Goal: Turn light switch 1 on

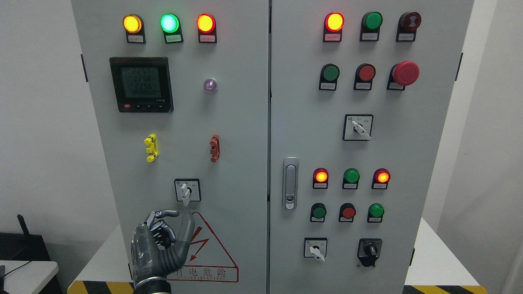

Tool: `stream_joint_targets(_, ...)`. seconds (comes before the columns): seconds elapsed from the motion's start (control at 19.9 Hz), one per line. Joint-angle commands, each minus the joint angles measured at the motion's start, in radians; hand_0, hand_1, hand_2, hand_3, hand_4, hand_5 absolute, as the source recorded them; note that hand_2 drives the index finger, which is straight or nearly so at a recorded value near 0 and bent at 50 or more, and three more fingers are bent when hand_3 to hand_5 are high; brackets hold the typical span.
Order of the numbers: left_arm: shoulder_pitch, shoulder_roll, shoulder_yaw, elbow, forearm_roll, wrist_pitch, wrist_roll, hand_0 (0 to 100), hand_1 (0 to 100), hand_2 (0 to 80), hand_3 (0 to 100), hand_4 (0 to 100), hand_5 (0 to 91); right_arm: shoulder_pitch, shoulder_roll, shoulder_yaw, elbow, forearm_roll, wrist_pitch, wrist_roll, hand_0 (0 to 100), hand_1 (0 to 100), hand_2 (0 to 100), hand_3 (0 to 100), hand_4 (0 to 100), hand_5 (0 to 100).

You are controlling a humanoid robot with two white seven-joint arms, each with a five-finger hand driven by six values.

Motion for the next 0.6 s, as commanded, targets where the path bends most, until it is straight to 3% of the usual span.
stream_joint_targets(0.0, -0.014, -0.004, -0.007, 0.019, 0.000, 0.009, 0.010, 23, 60, 46.5, 98, 99, 87.8, -0.001, 0.001, 0.023, 0.000, 0.005, 0.001, 0.000, 12, 39, 0, 0, 0, 0)
stream_joint_targets(0.55, -0.057, -0.006, -0.002, 0.019, 0.002, 0.035, 0.010, 22, 59, 47.1, 98, 100, 87.9, -0.001, 0.001, 0.023, 0.000, 0.005, 0.001, 0.000, 12, 39, 0, 0, 0, 0)
